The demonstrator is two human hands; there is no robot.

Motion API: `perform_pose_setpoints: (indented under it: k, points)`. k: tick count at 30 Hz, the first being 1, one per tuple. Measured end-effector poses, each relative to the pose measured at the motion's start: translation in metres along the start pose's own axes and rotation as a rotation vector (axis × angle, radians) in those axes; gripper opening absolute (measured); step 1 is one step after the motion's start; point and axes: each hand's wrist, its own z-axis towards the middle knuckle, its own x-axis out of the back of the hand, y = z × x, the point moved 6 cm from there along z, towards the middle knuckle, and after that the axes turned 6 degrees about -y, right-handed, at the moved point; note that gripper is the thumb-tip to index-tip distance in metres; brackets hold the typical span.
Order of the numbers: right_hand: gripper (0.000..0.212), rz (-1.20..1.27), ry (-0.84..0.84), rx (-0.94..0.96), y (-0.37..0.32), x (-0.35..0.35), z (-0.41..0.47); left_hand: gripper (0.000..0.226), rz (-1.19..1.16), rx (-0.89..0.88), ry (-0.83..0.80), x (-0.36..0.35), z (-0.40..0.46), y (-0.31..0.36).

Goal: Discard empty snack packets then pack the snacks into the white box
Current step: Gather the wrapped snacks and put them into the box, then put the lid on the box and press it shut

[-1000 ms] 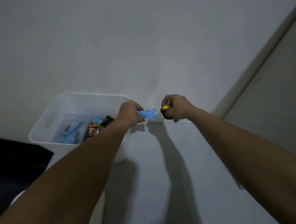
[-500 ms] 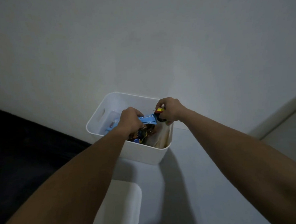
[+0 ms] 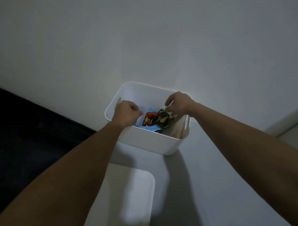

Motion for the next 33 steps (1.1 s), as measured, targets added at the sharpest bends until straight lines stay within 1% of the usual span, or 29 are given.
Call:
perform_pose_setpoints:
  k: [2,5,7,10,12,14,17,18,19,21,22,23,24,25,26,27,28,30,33]
  points:
    - [0.022,0.017,-0.015,0.001,-0.008,-0.002,-0.012,0.022,-0.002,-0.006,0.014,0.012,-0.008,-0.004]
    - [0.017,0.095,-0.122,-0.042,-0.017,-0.015,-0.034,0.034,-0.050,0.059,-0.023,0.025,-0.021,-0.021]
    - [0.021,0.102,-0.192,-0.059,-0.024,-0.027,-0.051,0.037,-0.109,0.128,-0.093,0.028,-0.033,-0.035]
    - [0.024,0.104,-0.327,-0.070,-0.032,-0.059,-0.076,0.027,-0.128,0.247,-0.270,0.022,-0.055,-0.063]
    - [0.022,0.096,-0.424,-0.088,-0.030,-0.090,-0.091,0.026,-0.084,0.330,-0.364,0.016,-0.069,-0.088]
    - [0.027,0.087,-0.501,-0.127,-0.021,-0.127,-0.100,0.025,0.007,0.400,-0.398,0.012,-0.078,-0.120]
    - [0.032,0.044,-0.523,-0.193,-0.001,-0.172,-0.109,0.018,0.258,0.433,-0.397,0.015,-0.091,-0.167]
    - [0.033,0.072,-0.511,-0.228,0.005,-0.185,-0.112,0.022,0.341,0.426,-0.389,0.018,-0.095,-0.181]
    - [0.034,0.093,-0.522,-0.260,0.008,-0.195,-0.118,0.032,0.394,0.428,-0.381,0.019,-0.102,-0.194]
    - [0.043,0.213,-0.504,-0.311,0.015,-0.212,-0.127,0.061,0.397,0.498,-0.378,0.022,-0.119,-0.218]
    - [0.044,0.247,-0.543,-0.304,0.018,-0.220,-0.131,0.070,0.386,0.540,-0.375,0.022,-0.127,-0.229]
    - [0.036,0.295,-0.563,-0.339,0.023,-0.229,-0.136,0.073,0.374,0.576,-0.368,0.022,-0.135,-0.238]
    - [0.024,0.365,-0.542,-0.417,0.030,-0.237,-0.138,0.073,0.352,0.615,-0.357,0.021,-0.141,-0.247]
    - [0.017,0.342,-0.531,-0.435,0.033,-0.243,-0.140,0.072,0.325,0.654,-0.353,0.020,-0.147,-0.253]
    - [0.019,0.314,-0.517,-0.435,0.035,-0.247,-0.141,0.070,0.304,0.685,-0.355,0.018,-0.152,-0.259]
    - [0.024,0.337,-0.503,-0.448,0.038,-0.254,-0.140,0.068,0.286,0.702,-0.362,0.016,-0.158,-0.262]
    - [0.024,0.360,-0.478,-0.450,0.038,-0.257,-0.141,0.065,0.277,0.706,-0.371,0.013,-0.161,-0.264]
    - [0.010,0.370,-0.422,-0.441,0.036,-0.258,-0.143,0.061,0.252,0.711,-0.375,0.007,-0.165,-0.270]
    - [0.024,0.391,-0.355,-0.463,0.035,-0.255,-0.141,0.058,0.243,0.715,-0.349,0.007,-0.166,-0.270]
